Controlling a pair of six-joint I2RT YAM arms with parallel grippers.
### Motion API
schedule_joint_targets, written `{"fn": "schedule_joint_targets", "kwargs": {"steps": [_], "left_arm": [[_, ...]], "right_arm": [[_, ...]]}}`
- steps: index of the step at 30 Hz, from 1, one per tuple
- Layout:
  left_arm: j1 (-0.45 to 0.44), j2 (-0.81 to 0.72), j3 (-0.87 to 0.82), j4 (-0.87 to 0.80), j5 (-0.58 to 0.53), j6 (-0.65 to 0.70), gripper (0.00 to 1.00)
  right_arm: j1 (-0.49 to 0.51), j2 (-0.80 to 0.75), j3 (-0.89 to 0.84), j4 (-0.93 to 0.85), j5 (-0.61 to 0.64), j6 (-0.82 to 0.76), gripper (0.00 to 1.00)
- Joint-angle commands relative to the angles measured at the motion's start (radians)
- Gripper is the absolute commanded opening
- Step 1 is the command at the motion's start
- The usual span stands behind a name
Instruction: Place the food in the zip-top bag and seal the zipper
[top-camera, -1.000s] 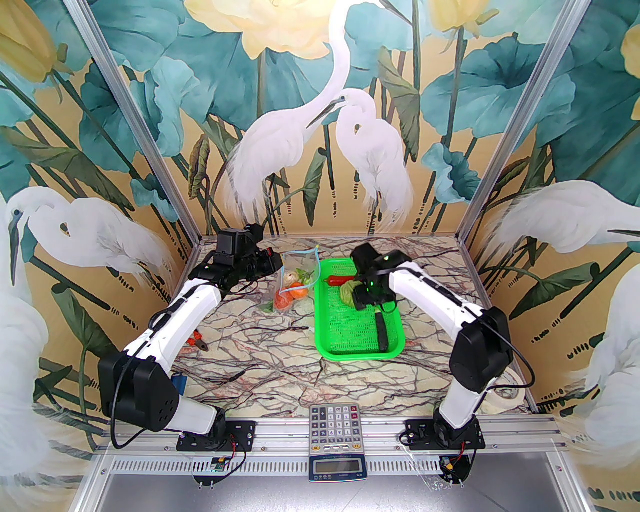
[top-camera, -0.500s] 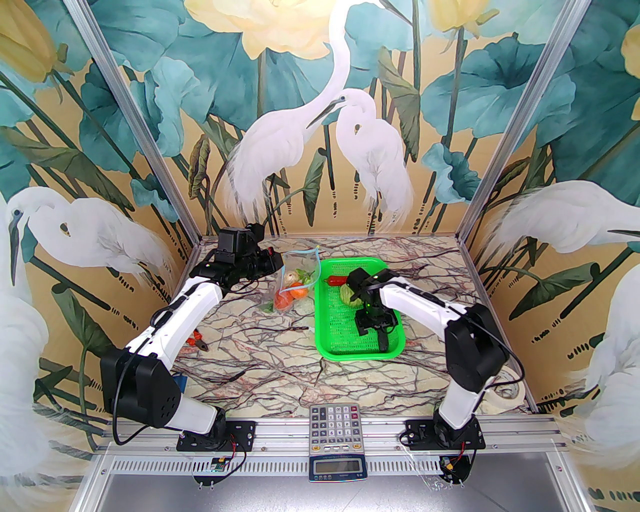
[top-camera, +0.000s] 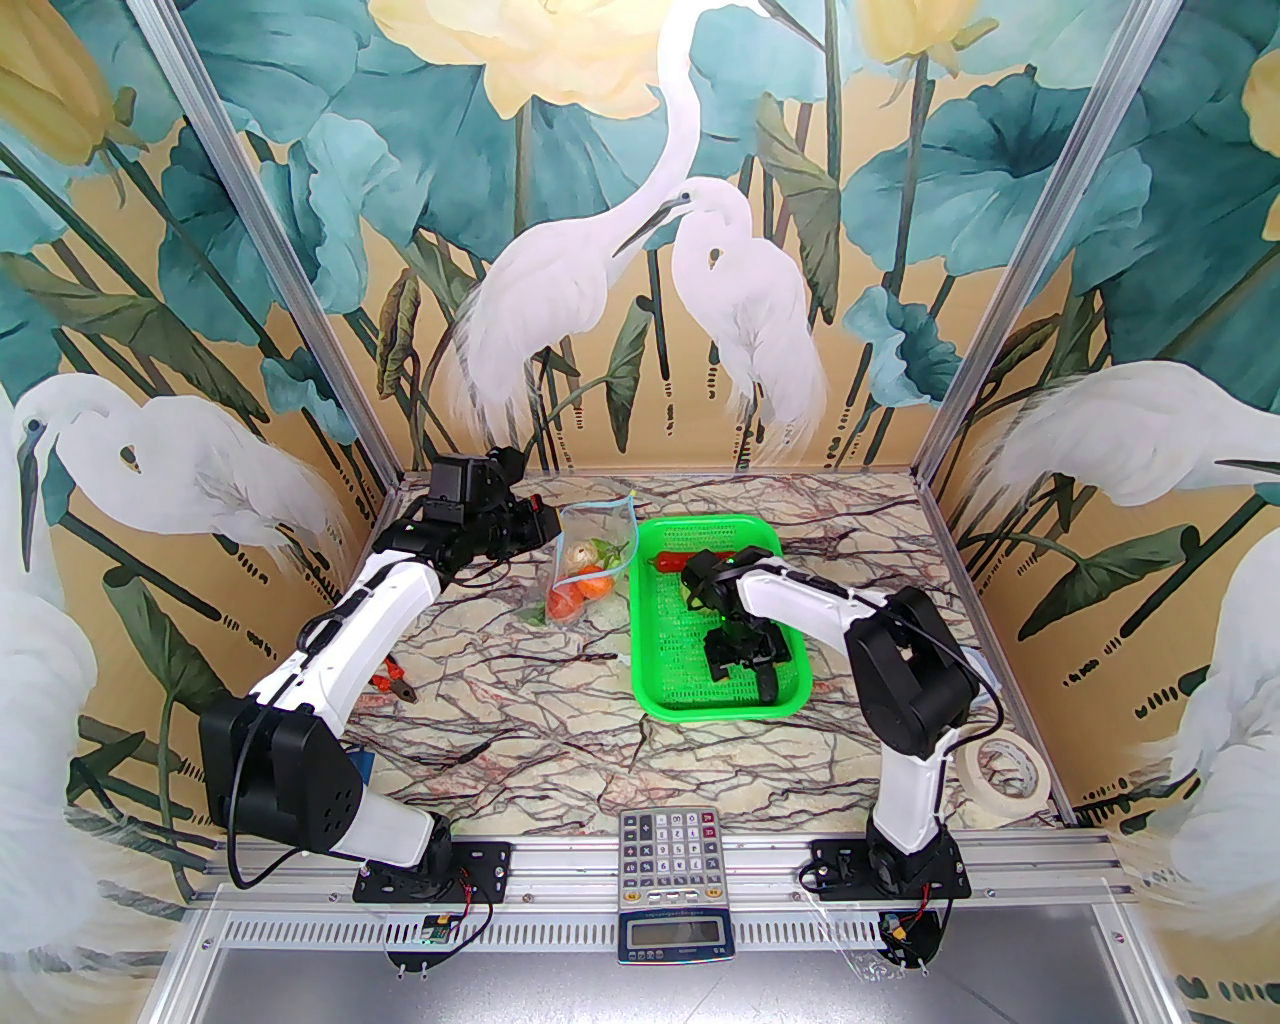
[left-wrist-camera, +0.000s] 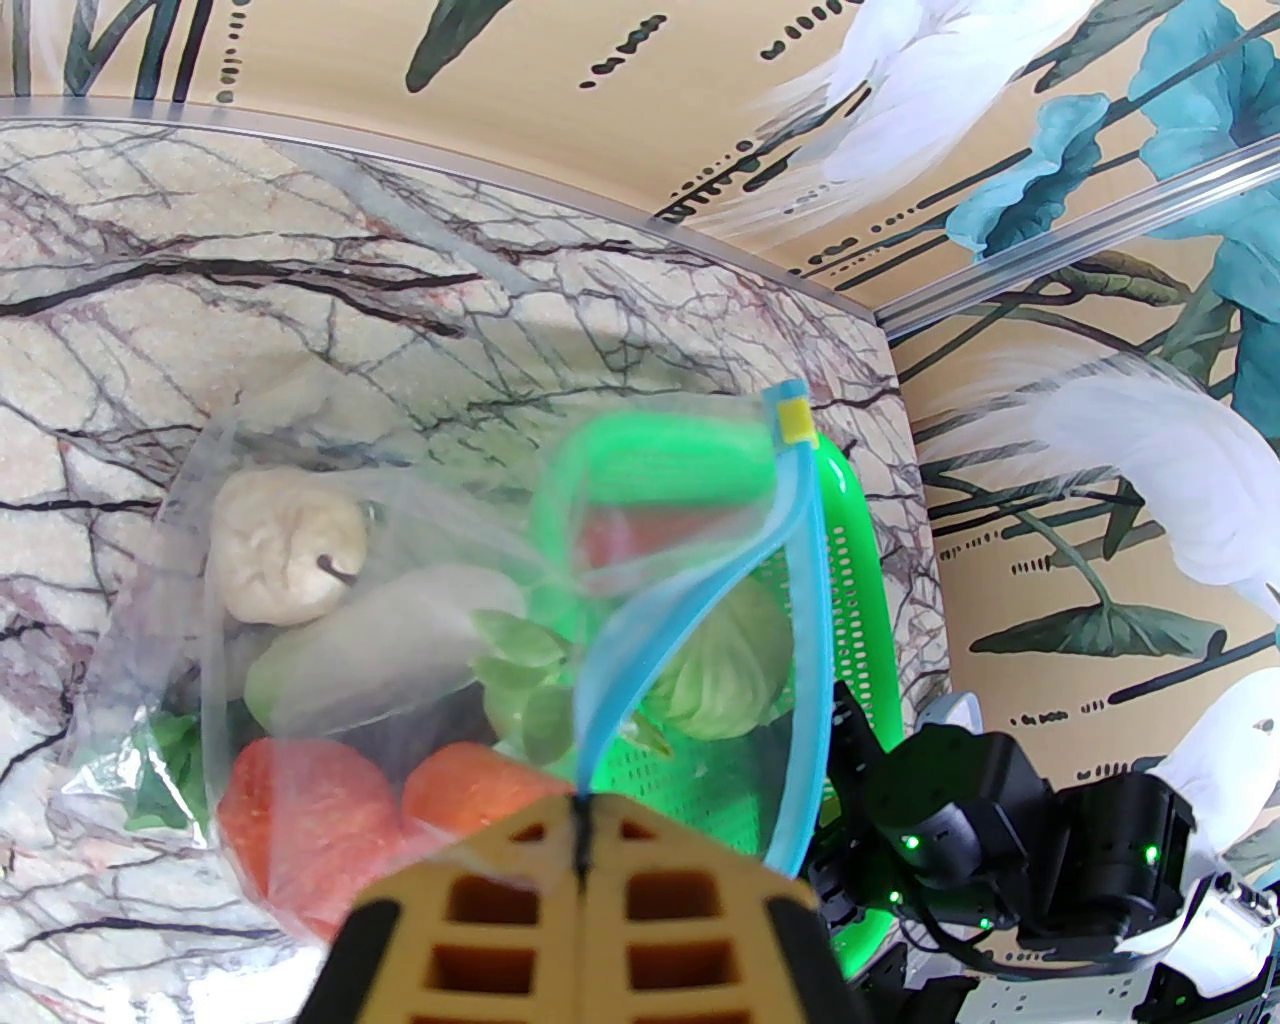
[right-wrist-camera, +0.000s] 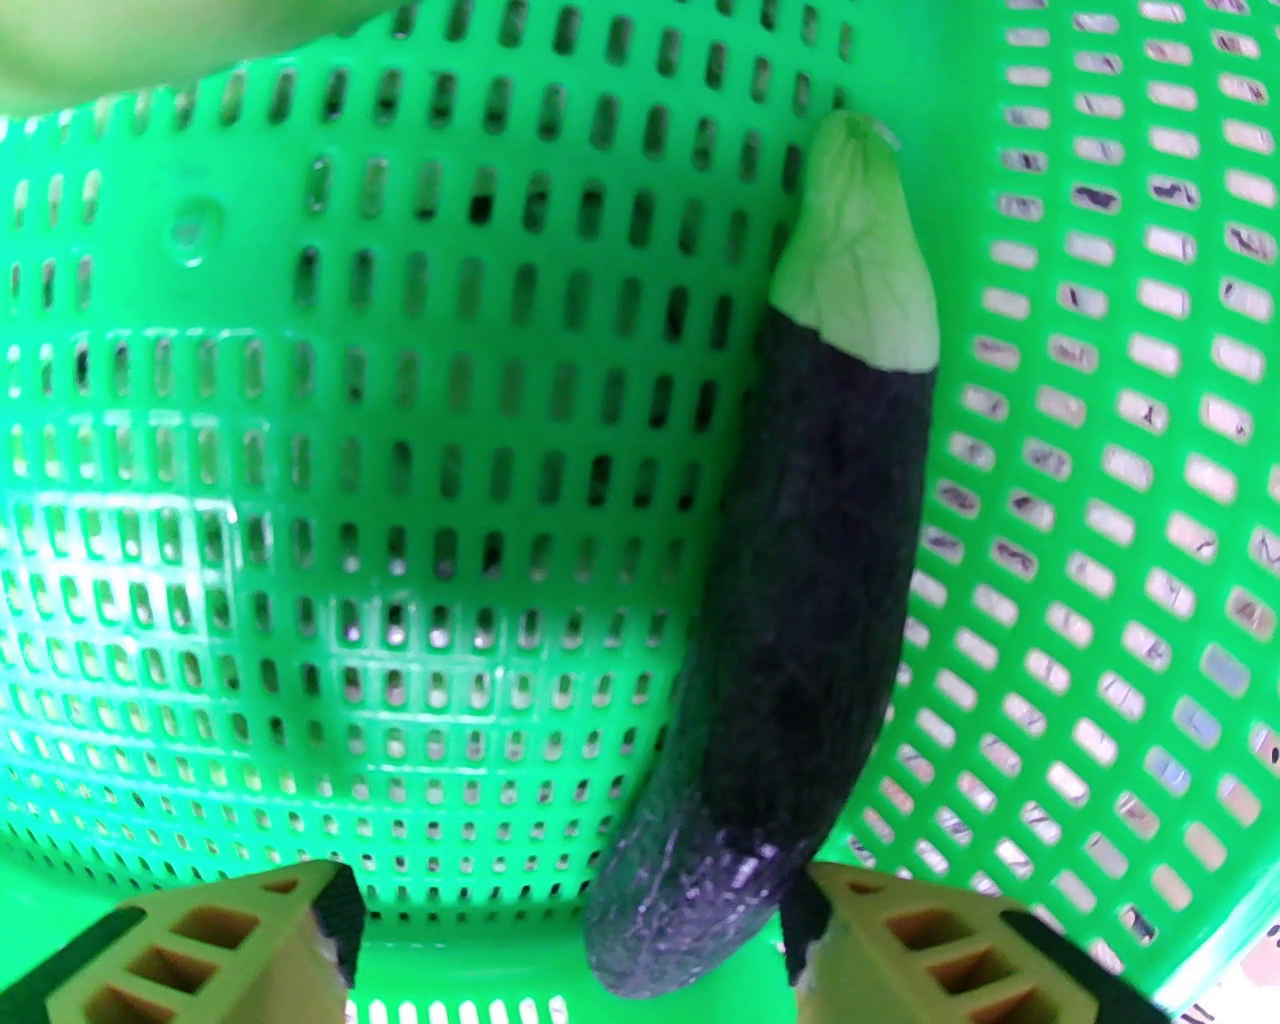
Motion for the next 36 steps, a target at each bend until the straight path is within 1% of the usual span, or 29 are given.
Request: {"fn": "schedule_joint_targets", "kwargs": {"steps": [1, 4, 8, 13, 14, 16, 21, 24, 26, 29, 31, 36], "left_arm": [[0.010, -0.006, 0.036, -0.038, 0.023, 0.028, 0.00], [0.013, -0.005, 0.042, -0.046, 0.025, 0.034, 0.00], [0.014, 0.000, 0.043, -0.045, 0.031, 0.035, 0.00], [0.015, 0.007, 0.040, -0.036, 0.036, 0.028, 0.00], [0.015, 0.008, 0.040, -0.034, 0.039, 0.027, 0.00], [0.015, 0.008, 0.038, -0.029, 0.042, 0.024, 0.00], [0.015, 0.007, 0.027, -0.013, 0.046, 0.013, 0.00], [0.015, 0.006, 0.016, 0.001, 0.050, 0.002, 0.00], [0.015, 0.003, 0.007, 0.012, 0.051, -0.005, 0.00], [0.015, -0.003, -0.004, 0.023, 0.053, -0.013, 0.00], [0.015, -0.008, -0.008, 0.024, 0.050, -0.014, 0.00], [0.015, -0.023, -0.022, 0.016, 0.037, -0.011, 0.00]], "right_arm": [[-0.001, 0.054, 0.003, 0.088, -0.067, -0.002, 0.74], [0.000, 0.032, 0.008, 0.136, -0.133, -0.020, 0.71], [0.007, -0.036, 0.003, 0.212, -0.230, -0.056, 0.71], [0.007, -0.113, -0.008, 0.256, -0.350, -0.090, 0.70], [0.008, -0.130, -0.010, 0.257, -0.358, -0.091, 0.70], [0.006, -0.151, -0.007, 0.242, -0.351, -0.094, 0.70], [0.006, -0.219, -0.003, 0.221, -0.275, -0.084, 0.70], [0.005, -0.249, -0.001, 0.198, -0.200, -0.061, 0.70], [0.000, -0.236, 0.010, 0.145, -0.132, -0.031, 0.71], [-0.007, -0.177, 0.034, 0.049, -0.046, 0.003, 0.70], [-0.009, -0.149, 0.028, 0.033, -0.029, 0.019, 0.70], [-0.017, -0.126, -0.010, 0.057, -0.002, 0.052, 0.70]]}}
